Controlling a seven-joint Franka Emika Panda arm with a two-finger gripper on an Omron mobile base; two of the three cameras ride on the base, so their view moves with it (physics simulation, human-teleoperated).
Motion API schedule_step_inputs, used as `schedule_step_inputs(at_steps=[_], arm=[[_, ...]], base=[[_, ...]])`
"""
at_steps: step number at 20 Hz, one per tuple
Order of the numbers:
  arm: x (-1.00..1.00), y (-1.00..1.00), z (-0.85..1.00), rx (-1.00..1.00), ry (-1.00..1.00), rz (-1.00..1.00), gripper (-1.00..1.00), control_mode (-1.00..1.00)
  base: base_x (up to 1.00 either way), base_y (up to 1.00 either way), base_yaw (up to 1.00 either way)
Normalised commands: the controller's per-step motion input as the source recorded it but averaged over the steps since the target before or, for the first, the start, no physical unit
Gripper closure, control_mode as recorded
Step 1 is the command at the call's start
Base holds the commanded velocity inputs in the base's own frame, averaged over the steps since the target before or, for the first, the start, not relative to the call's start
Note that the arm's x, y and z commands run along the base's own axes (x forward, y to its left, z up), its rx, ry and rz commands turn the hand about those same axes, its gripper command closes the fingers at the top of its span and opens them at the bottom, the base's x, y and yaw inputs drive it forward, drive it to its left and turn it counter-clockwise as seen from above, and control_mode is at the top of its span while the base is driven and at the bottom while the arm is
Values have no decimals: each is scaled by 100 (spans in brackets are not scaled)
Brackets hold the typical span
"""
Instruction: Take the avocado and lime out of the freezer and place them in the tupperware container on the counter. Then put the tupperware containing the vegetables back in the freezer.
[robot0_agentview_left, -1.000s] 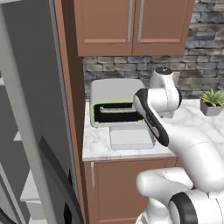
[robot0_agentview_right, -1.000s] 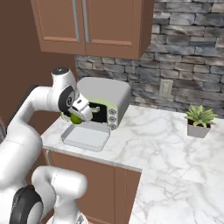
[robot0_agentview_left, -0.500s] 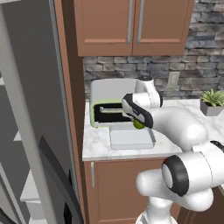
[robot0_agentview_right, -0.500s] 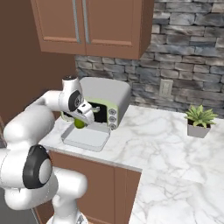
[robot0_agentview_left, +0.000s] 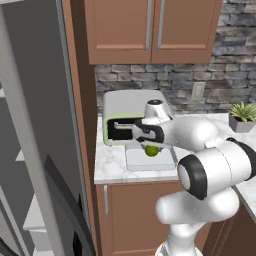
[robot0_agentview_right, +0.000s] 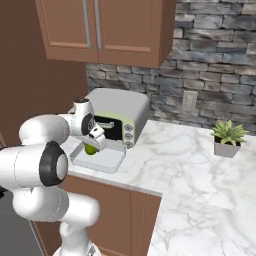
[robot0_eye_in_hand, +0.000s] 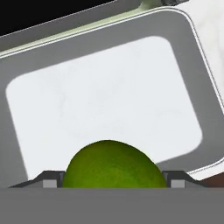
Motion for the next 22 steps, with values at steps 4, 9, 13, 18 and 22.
schedule_step_inputs(at_steps=[4,9,13,18,22], arm=[[21,20,-51,0,0,3,100,-100],[43,11,-34,0,0,2,100,-100],[56,6,-29,0,0,1,100,-100],[43,15,-31,0,0,1,100,-100],[10,11,-13,0,0,0,-100,-100]], base=[[0,0,0],[0,0,0],[0,0,0],[0,0,0],[0,0,0]])
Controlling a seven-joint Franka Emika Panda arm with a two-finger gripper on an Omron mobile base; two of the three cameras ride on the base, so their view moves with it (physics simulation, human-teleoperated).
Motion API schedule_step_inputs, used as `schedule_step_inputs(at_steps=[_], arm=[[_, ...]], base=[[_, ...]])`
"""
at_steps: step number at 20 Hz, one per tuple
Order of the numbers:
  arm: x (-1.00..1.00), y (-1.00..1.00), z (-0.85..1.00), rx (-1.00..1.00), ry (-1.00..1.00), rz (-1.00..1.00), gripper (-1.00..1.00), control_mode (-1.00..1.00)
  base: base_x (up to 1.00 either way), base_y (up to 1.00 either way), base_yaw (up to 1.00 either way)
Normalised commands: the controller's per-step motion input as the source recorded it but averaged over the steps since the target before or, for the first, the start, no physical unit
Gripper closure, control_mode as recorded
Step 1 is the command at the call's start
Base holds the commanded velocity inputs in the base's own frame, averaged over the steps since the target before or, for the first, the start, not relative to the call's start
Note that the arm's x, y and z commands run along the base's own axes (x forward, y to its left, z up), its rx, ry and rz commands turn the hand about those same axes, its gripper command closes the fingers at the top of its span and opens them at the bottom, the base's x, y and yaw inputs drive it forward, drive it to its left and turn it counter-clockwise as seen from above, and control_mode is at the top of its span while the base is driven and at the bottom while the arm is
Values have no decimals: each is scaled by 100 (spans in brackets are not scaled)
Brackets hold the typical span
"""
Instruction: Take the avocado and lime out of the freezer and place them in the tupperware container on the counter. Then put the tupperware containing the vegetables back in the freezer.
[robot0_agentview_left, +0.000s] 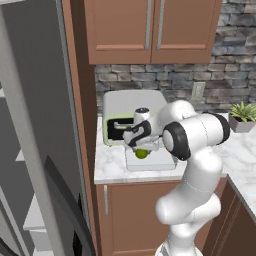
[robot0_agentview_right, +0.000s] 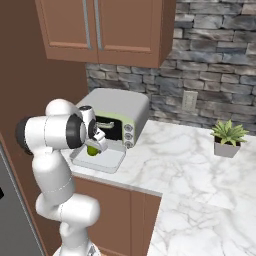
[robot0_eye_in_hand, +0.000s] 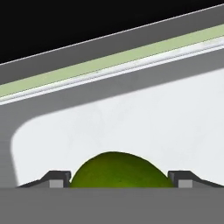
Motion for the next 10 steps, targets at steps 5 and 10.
schedule_step_inputs(at_steps=[5,10], arm=[[-14,0,9,0,0,0,-100,-100],[-6,0,34,0,0,0,-100,-100]], base=[[0,0,0],[0,0,0]])
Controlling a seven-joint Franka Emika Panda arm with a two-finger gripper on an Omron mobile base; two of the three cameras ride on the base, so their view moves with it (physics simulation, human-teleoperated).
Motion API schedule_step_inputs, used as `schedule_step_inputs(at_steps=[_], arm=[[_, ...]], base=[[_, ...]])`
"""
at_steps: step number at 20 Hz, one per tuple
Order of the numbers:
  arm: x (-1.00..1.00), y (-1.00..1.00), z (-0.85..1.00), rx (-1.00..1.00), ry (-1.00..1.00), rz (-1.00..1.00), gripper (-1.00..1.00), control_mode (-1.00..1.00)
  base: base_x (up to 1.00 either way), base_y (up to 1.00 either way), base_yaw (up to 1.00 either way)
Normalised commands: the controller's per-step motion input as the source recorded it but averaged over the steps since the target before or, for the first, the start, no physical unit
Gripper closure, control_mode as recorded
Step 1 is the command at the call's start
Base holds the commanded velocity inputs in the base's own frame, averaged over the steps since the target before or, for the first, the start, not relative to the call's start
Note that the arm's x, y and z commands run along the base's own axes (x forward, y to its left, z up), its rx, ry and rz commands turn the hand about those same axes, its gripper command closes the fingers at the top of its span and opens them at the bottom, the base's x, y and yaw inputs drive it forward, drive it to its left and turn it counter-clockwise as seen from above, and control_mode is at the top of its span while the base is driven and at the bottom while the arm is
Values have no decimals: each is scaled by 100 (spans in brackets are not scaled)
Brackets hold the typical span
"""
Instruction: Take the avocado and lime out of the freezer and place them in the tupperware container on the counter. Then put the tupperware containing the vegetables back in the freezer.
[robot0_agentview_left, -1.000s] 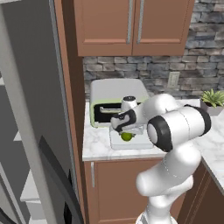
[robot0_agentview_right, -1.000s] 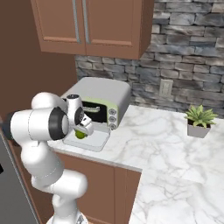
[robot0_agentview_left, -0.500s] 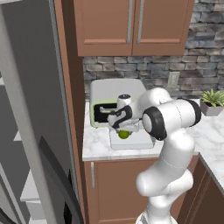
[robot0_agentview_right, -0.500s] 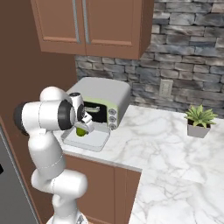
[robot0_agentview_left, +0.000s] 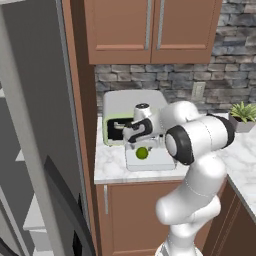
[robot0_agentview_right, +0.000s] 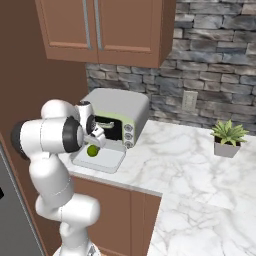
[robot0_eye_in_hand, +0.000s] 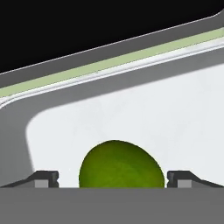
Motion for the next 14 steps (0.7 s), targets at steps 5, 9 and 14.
schedule_step_inputs(at_steps=[5,9,14], arm=[[-29,-7,59,0,-5,0,-100,-100],[-99,-35,87,1,-20,0,-100,-100],[-100,-42,99,2,-13,0,-100,-100]], base=[[0,0,0],[0,0,0],[0,0,0]])
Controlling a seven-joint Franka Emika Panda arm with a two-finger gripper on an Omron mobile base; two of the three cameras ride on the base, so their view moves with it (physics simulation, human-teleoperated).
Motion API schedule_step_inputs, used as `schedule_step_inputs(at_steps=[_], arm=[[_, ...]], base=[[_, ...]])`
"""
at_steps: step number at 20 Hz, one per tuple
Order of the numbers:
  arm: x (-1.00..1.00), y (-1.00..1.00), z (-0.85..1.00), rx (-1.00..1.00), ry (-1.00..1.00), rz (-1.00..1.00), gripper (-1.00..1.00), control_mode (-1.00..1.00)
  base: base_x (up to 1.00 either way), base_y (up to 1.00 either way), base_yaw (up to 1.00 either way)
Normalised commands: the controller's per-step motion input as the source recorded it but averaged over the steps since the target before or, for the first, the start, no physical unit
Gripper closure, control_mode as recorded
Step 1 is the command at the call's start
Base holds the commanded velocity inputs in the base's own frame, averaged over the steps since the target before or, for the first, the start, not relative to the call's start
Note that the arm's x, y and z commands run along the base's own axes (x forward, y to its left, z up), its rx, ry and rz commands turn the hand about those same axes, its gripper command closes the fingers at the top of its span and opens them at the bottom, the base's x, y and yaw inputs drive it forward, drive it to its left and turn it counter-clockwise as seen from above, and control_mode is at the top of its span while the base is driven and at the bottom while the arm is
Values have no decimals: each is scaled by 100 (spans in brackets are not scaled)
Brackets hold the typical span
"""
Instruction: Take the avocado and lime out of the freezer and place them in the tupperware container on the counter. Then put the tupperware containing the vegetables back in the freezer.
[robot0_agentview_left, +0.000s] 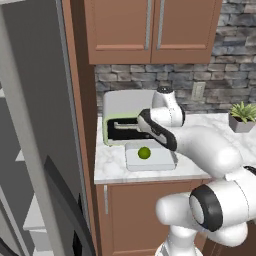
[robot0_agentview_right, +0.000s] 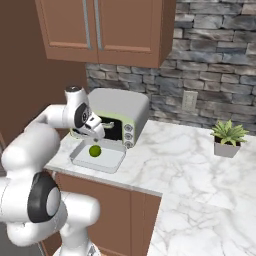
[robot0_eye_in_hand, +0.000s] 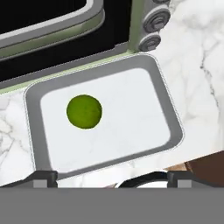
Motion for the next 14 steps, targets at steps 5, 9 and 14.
schedule_step_inputs(at_steps=[5,9,14], arm=[[-100,-26,100,6,-1,0,-100,-100],[-84,-13,100,8,6,0,-100,-100],[-63,-4,95,4,12,0,-100,-100]], base=[[0,0,0],[0,0,0],[0,0,0]])
